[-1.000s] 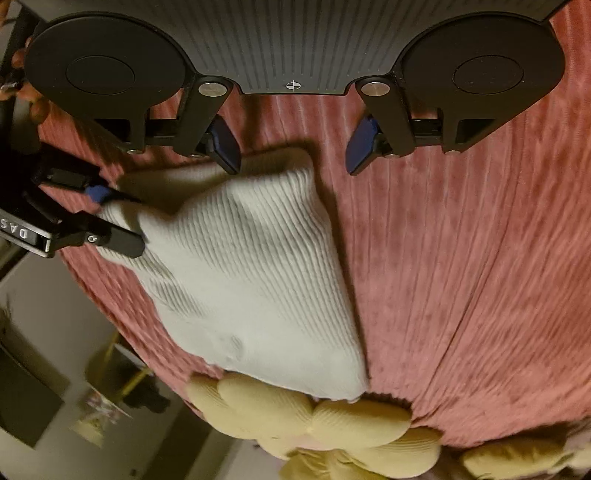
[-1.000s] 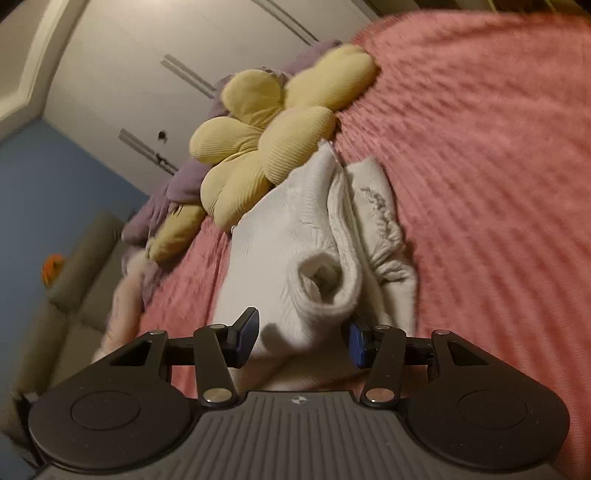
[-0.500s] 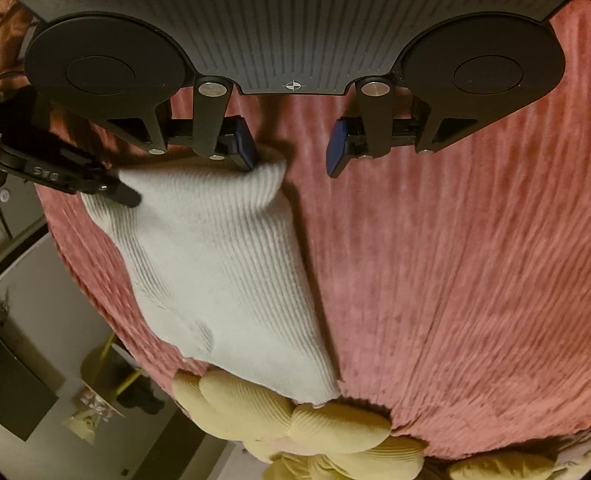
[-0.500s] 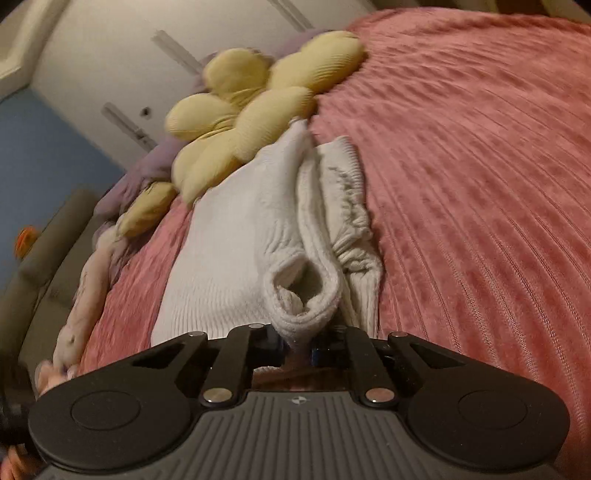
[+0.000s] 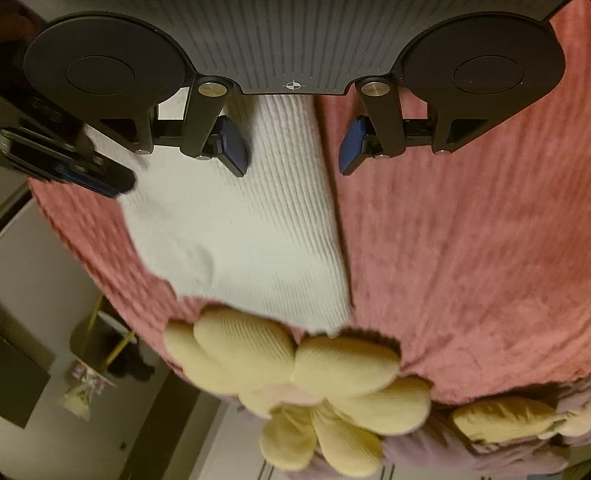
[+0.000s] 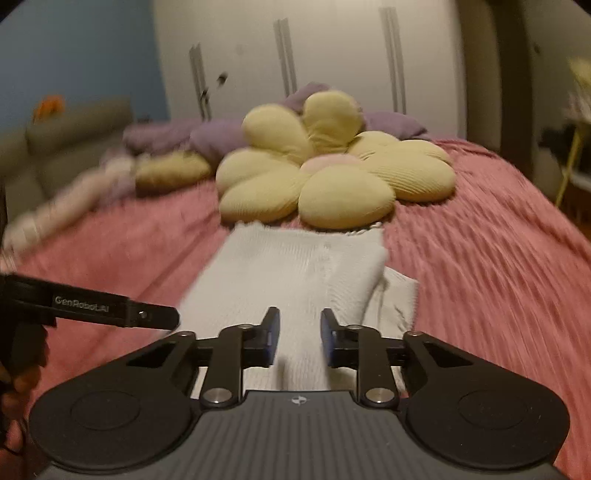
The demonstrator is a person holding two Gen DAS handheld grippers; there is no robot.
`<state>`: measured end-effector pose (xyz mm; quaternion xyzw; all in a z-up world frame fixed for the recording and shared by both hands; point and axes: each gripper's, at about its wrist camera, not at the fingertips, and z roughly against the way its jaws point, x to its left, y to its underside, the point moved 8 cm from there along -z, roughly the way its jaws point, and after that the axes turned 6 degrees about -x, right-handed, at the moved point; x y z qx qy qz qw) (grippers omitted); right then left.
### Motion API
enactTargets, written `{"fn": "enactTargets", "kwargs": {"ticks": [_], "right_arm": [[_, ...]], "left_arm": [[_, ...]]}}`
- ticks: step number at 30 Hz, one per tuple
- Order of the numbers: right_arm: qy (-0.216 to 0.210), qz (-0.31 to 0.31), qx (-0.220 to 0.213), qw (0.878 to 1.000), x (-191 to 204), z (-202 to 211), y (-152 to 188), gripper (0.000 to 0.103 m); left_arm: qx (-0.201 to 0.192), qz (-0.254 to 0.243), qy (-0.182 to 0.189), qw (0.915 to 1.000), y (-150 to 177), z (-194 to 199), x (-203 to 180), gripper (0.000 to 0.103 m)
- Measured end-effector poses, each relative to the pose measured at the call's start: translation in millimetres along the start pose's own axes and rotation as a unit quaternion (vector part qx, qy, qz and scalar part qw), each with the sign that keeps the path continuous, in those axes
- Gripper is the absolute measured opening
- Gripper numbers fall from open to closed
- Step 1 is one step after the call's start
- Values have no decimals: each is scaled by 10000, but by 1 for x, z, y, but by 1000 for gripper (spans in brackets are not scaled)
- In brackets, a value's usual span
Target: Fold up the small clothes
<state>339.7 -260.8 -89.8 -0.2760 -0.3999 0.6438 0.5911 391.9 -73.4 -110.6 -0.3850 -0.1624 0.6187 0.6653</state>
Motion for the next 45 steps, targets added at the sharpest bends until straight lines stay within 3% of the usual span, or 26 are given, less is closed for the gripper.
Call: {"fn": "enactTargets", "kwargs": {"ticks": [4, 8, 13, 14, 15, 17, 22, 25, 28, 32, 35, 36, 38, 40, 41, 43, 45], "right_arm": [[701, 789, 302, 9940, -15, -25, 27, 8], [751, 548, 180, 9955, -27, -26, 32, 8], [569, 244, 180, 9979, -27, -14, 18, 8], [541, 20, 147, 9984, -31, -9, 15, 12], [613, -198, 150, 9978, -38, -6, 11, 27], [600, -448, 168, 9971, -47, -7, 6, 41], [-43, -1274, 553, 9903, -54, -26, 7, 41], [28, -1304, 726, 9888, -57, -42, 10, 43], [-144, -1752, 918, 9801, -63, -53, 15, 45], [-82, -1336, 722, 9884, -59, -45, 9, 20], [389, -804, 136, 9959, -57, -24, -3, 13], [608, -641, 61, 9961, -58, -22, -2, 6], [698, -713, 401, 9942, -64, -36, 16, 6], [673, -694, 387, 9946, -65, -39, 21, 8], [645, -721, 382, 9946, -66, -37, 18, 9], [546, -1097, 347, 9919, -74, -31, 10, 26], [408, -1487, 314, 9875, -84, -27, 6, 56]], "left_arm": [[139, -31, 62, 9999, 9, -15, -5, 64], [238, 4, 111, 9997, 9, -28, -8, 71], [182, 138, 237, 9995, 5, -16, 2, 71], [156, 135, 257, 9995, 4, -13, 3, 72], [121, 122, 254, 9995, 2, -11, 4, 72], [74, 138, 237, 9996, -1, -9, 7, 75], [11, 133, 268, 9996, -8, -10, 11, 78], [17, 71, 314, 9995, -9, -13, 8, 79], [2, 72, 382, 9992, -10, -14, 4, 79], [-113, -9, 387, 9992, -15, -12, -1, 79], [-89, -23, 361, 9993, -17, -15, 0, 82], [-57, -54, 306, 9995, -16, -17, 2, 82], [56, -39, 350, 9994, -13, -24, 3, 82], [151, 97, 503, 9986, -10, -28, 5, 84], [187, 144, 552, 9982, -10, -29, 6, 85], [205, 304, 627, 9974, -10, -32, 11, 85], [216, 539, 790, 9952, -11, -36, 15, 85]]}}
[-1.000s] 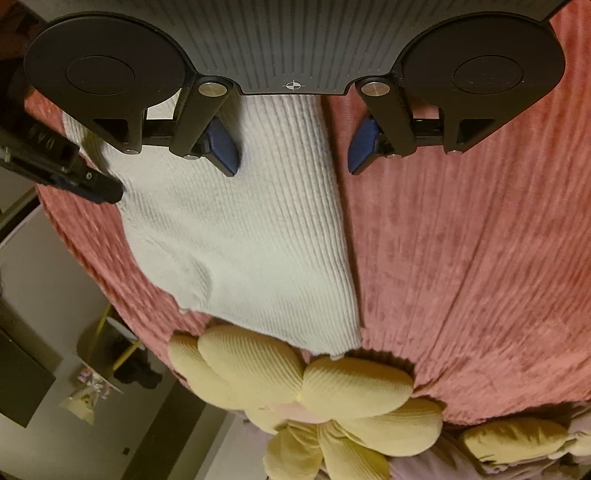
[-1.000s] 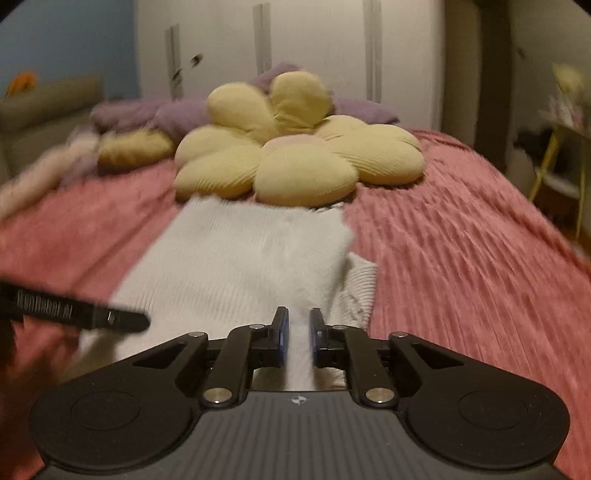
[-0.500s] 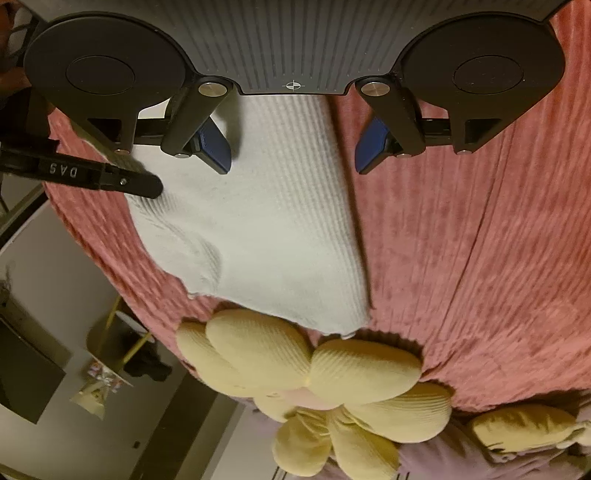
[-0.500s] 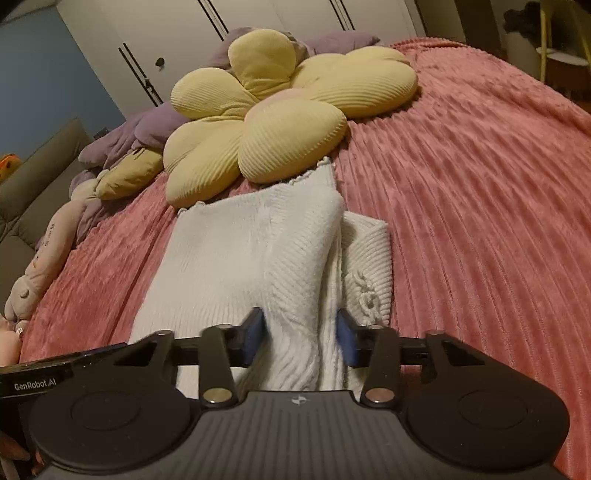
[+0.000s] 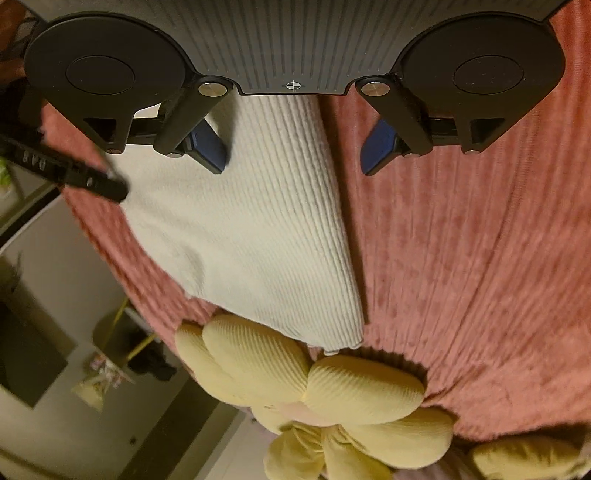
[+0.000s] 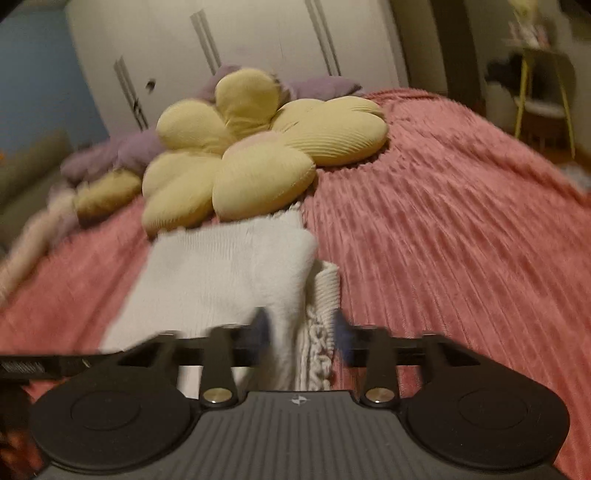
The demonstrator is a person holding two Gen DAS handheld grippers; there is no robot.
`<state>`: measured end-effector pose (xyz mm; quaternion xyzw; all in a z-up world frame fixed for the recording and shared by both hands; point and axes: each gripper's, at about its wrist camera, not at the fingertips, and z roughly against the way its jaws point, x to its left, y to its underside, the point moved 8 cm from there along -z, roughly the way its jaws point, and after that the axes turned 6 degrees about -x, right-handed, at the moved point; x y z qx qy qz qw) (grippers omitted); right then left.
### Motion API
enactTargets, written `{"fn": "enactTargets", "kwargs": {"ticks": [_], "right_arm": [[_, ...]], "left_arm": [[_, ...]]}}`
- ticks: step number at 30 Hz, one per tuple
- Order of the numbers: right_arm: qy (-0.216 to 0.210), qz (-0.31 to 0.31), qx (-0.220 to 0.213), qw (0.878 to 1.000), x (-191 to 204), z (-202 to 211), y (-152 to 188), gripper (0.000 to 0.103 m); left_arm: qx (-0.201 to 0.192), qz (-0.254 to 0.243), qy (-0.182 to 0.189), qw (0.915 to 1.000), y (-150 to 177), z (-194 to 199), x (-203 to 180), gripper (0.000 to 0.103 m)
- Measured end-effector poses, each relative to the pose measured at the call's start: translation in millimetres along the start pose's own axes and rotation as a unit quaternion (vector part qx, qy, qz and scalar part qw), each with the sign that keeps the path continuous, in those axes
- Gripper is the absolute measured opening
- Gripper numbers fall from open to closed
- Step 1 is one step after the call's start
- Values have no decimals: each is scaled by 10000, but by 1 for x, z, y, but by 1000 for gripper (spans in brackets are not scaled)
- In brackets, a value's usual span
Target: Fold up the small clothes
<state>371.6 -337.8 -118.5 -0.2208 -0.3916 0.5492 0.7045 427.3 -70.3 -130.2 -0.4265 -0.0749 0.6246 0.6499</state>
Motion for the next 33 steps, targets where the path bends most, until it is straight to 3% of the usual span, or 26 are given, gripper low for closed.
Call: {"fn": "enactTargets", "kwargs": {"ticks": [4, 7, 8, 9, 12, 13, 16, 18, 19, 20, 21, 25, 29, 33], "right_arm": [[-385, -575, 407, 9968, -10, -16, 3, 66], [-677, -990, 653, 9906, -16, -32, 10, 66], [-770, -1093, 656, 9889, -16, -35, 11, 61], [-848, -1075, 622, 9886, -15, -36, 10, 47], [-986, -1020, 612, 9880, -12, -37, 10, 44], [-1019, -1046, 621, 9873, -13, -37, 9, 45], [-1228, -1316, 691, 9812, -14, -38, 8, 66], [-1247, -1456, 678, 9791, -12, -40, 8, 70], [-1185, -1420, 668, 9805, -10, -42, 9, 69], [-1062, -1329, 648, 9833, -8, -44, 11, 52], [-953, -1231, 652, 9857, -6, -45, 12, 45], [-1013, -1164, 570, 9864, 8, -33, 7, 39], [-1562, -1431, 742, 9745, 41, -21, 8, 37], [-1866, -938, 943, 9734, 81, -19, 31, 41]], "left_arm": [[38, 309, 158, 9994, -3, -12, 2, 83], [14, 488, 262, 9985, -7, -17, 3, 70], [-15, 569, 270, 9980, -8, -18, 4, 67], [-27, 622, 277, 9977, -9, -19, 6, 65], [-69, 635, 382, 9972, -9, -22, 9, 66], [-81, 614, 389, 9973, -8, -22, 8, 68], [-98, 634, 368, 9973, -9, -27, 4, 71], [-85, 674, 244, 9974, -11, -30, 3, 58], [-48, 741, 212, 9970, -12, -30, 3, 51], [-26, 808, 217, 9965, -14, -28, 4, 44], [-2, 855, 241, 9961, -17, -25, 5, 41], [73, 775, 361, 9963, -31, 1, 3, 36], [-89, 364, -37, 9993, -46, 41, 11, 37], [-178, -221, -871, 9958, -36, 68, 42, 44]]}}
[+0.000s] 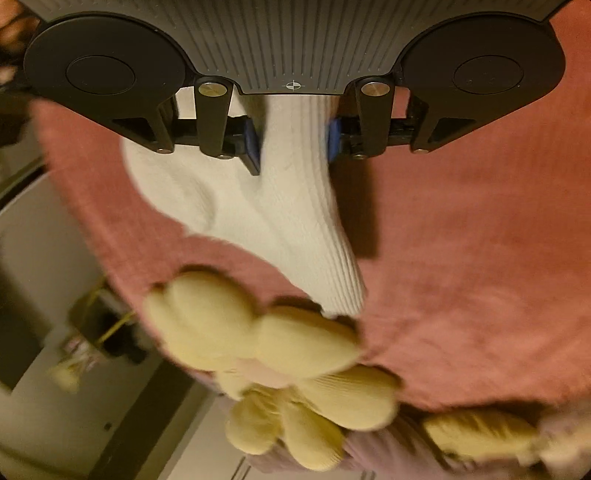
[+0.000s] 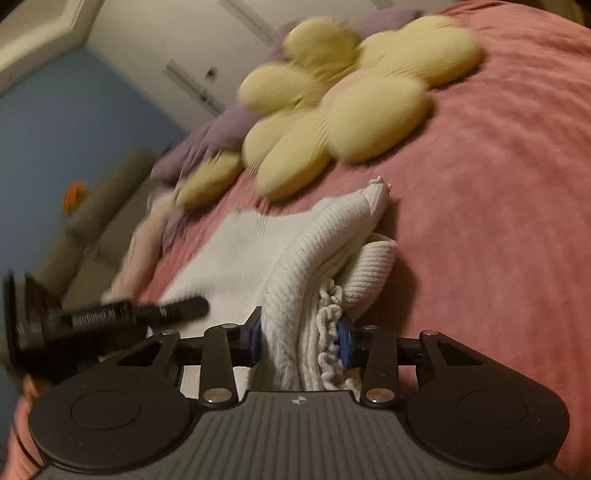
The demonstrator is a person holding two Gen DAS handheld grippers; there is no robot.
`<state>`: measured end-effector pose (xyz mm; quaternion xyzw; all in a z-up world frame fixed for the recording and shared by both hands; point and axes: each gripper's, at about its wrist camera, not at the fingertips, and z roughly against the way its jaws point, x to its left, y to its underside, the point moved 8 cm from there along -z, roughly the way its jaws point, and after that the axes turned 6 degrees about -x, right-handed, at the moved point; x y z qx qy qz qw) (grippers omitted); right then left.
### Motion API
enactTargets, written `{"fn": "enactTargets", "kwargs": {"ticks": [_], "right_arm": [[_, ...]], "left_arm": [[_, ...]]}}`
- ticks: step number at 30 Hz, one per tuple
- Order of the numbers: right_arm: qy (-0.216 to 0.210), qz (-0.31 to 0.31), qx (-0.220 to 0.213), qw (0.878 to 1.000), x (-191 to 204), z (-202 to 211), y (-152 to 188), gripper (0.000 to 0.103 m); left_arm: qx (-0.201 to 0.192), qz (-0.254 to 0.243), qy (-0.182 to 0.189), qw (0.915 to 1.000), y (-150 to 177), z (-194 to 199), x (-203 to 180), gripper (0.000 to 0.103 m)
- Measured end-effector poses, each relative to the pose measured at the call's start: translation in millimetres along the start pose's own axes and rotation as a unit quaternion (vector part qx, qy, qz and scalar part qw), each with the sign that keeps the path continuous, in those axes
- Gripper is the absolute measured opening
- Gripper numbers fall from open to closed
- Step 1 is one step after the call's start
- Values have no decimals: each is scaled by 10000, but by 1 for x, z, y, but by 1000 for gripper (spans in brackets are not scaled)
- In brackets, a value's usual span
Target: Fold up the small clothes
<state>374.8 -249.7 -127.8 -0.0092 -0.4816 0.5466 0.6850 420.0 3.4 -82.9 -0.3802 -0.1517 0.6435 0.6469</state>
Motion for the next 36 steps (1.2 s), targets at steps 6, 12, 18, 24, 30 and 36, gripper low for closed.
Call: {"fn": "enactTargets", "kwargs": {"ticks": [6, 12, 18, 24, 30, 36], "right_arm": [[384, 45, -225, 9990, 10, 31, 34, 56], [390, -173, -384, 9984, 21, 79, 70, 52], [416, -280, -196, 9985, 30, 67, 84, 16], [727, 235, -676, 9948, 41, 79, 79, 11], [1512, 632, -173, 9863, 23, 73, 91, 20], [2119, 1696, -1125, 9559, 56, 67, 43, 36]], "left_arm": [[23, -341, -15, 9994, 47, 45, 18, 53], [203, -238, 264, 9992, 90, 61, 7, 60], [337, -126, 62, 9993, 101, 54, 7, 60], [368, 61, -157, 9992, 103, 60, 20, 63], [302, 415, -40, 9987, 93, 83, 32, 65], [-246, 456, -203, 9985, 47, 69, 18, 95]]}}
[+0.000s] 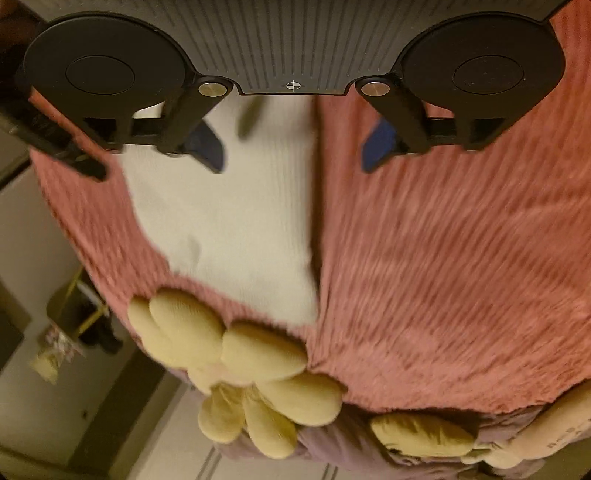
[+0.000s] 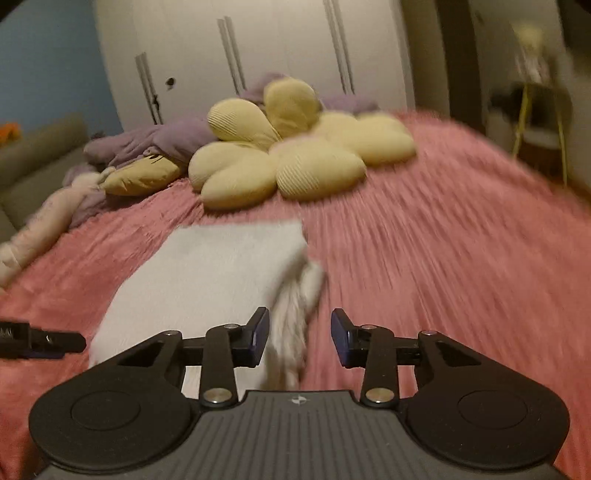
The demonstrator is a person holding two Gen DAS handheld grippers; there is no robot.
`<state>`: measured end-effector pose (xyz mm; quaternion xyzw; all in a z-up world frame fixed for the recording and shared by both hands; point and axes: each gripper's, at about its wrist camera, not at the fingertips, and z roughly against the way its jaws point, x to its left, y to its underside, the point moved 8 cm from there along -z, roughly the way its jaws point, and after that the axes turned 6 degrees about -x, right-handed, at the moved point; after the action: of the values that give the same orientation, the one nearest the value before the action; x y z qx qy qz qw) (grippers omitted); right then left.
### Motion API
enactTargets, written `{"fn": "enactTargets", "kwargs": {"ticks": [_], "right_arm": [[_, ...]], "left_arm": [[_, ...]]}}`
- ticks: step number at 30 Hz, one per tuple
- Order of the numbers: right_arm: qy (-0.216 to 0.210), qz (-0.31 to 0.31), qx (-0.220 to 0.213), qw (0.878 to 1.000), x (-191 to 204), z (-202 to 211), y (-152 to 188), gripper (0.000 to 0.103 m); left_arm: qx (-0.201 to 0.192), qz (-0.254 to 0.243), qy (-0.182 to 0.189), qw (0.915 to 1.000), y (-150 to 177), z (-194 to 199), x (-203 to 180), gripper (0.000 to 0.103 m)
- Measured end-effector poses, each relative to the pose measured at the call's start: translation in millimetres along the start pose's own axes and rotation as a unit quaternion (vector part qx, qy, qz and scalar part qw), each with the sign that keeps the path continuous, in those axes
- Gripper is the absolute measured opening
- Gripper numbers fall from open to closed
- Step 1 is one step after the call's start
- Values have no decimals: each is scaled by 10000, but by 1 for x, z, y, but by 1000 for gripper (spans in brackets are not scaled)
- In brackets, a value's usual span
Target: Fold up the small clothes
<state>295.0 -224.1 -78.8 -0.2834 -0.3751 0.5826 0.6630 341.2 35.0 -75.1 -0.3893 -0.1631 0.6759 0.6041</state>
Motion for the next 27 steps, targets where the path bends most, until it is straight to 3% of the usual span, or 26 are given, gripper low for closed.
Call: {"fn": "enactTargets", "kwargs": {"ticks": [2, 6, 8, 12, 19, 23, 27], "right_arm": [[-102, 246, -55, 9996, 20, -24, -11, 36], [-103, 608, -160, 9980, 49, -67, -22, 36], [-35, 663, -79, 9978, 50, -86, -16, 35], [276, 786, 21, 9965, 32, -107, 8, 33], [245, 908, -215, 9953, 18, -110, 21, 34], [238, 899, -197, 9955, 18, -109, 20, 34], [348, 1285, 45, 9911, 30, -94, 13, 36]], "left_arm": [[-152, 73, -26, 9999, -10, -15, -8, 97], [-92, -47, -267, 9996, -16, -56, -12, 97], [-97, -69, -423, 9990, -12, -73, -10, 98], [-146, -82, -332, 9993, -1, -94, -10, 103], [-394, -426, -381, 9976, 7, -102, -16, 103], [-237, -340, -448, 9981, 6, -96, -16, 103], [-17, -301, -482, 9984, 4, -71, -15, 103]]}}
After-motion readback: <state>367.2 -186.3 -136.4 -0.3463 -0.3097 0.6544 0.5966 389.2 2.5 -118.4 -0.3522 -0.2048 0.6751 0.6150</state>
